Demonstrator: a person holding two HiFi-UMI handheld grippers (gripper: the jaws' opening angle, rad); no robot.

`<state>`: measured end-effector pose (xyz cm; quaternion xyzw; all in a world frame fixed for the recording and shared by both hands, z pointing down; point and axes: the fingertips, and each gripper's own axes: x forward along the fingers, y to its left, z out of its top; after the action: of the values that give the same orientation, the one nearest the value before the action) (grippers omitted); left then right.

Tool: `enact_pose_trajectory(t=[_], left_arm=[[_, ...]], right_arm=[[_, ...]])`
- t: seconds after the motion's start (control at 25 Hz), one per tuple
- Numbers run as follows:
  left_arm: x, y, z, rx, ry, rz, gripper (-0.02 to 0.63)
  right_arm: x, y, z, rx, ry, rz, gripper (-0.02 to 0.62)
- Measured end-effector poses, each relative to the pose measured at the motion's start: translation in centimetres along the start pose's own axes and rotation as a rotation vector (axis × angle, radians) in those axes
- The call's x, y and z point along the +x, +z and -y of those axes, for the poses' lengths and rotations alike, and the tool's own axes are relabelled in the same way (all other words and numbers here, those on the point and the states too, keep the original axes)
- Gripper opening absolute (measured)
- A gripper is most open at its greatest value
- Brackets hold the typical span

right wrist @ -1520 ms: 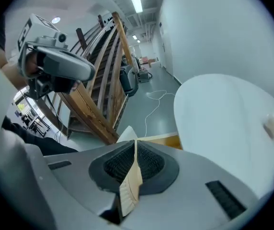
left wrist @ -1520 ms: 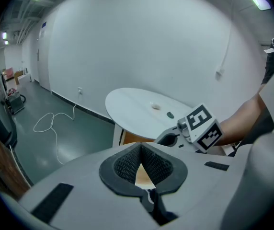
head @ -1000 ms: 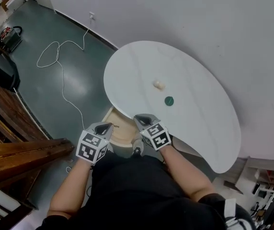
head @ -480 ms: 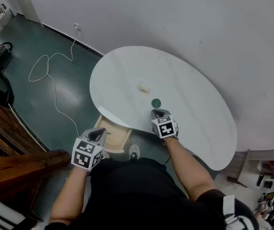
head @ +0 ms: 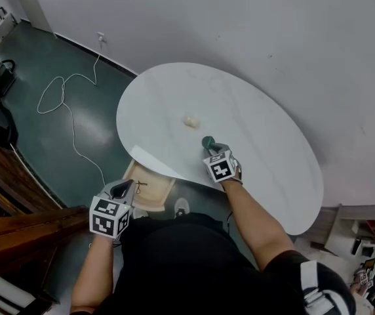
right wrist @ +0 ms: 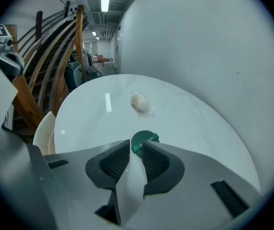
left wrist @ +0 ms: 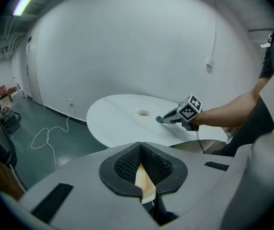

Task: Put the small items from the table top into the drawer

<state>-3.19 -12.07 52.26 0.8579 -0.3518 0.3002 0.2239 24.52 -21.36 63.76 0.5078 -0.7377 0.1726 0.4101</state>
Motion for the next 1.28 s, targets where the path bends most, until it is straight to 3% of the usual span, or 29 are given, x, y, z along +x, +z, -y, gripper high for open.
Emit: enact_pose_trajectory(t=[0.48, 0.68, 1.04, 1.28], left_arm=[[0.6, 0.4, -0.5, -0.019, 0.009, 0.003, 0.014], [0.6, 0.9, -0.6, -0.009, -0.001, 0.004, 0.014], [0.2, 0.7, -1.3, 0.003, -0.015, 0.003, 0.014], [-0.1, -0.5, -1.7, 0.002, -0.035, -0.023, 0.014]], right_arm=[[1.9, -1.6, -0.2, 0.011, 0.059, -0.071, 0.071], [1.6, -1.1, 0.3, 0.049, 0.075, -0.081, 0.032], [-0.2, 0.7, -1.3, 0.082, 0.074, 0.0, 0.015], [-2.3, 2.5, -6.0, 0.079, 0.15, 0.083, 0.015]])
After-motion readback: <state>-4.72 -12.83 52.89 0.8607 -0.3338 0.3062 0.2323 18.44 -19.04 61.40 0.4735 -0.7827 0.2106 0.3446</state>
